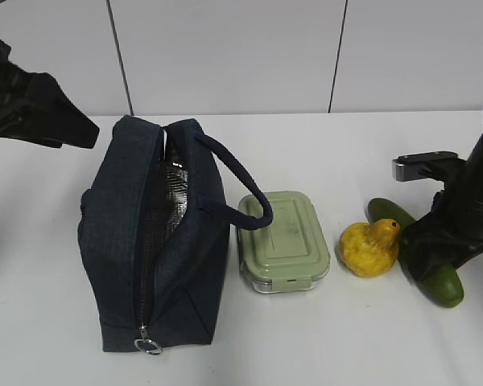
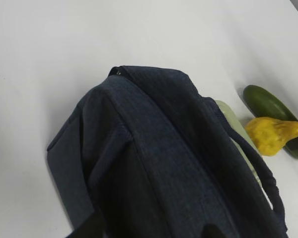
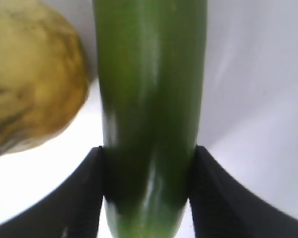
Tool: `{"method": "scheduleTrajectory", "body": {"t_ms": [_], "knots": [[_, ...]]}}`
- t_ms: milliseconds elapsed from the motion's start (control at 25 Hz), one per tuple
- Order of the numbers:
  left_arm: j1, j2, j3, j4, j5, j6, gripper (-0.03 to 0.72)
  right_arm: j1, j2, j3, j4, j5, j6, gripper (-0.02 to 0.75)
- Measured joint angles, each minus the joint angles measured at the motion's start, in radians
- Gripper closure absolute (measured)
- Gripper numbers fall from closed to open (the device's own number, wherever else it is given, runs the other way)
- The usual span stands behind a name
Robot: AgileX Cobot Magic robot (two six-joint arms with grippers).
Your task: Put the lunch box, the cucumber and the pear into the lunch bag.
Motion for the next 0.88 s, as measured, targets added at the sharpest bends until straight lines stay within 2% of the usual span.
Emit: {"method": "scheduleTrajectory", "body": {"t_ms": [160,280,440,680,880], "knots": [[0.000,0.000,-0.002,0.000,0.018,0.000,0.319,0.000,-0.009,0.000,-0.064,0.000,0.068,0.396],[0.000,0.000,-0.002,0.000,0.039,0.000,0.291,0.000,-0.048,0.000,-0.149,0.000,0.146,0.396],[0.000,-0.001,-0.003,-0.006,0.071,0.000,0.241,0.000,-0.114,0.000,-0.186,-0.007,0.178,0.397],[-0.015,0.011,-0.004,-0.012,0.134,-0.001,0.228,0.000,-0.167,-0.006,-0.144,-0.007,0.187,0.397],[-0.046,0.084,-0.005,-0.005,0.129,-0.004,0.237,0.000,-0.220,-0.041,-0.029,-0.008,0.145,0.397]]}}
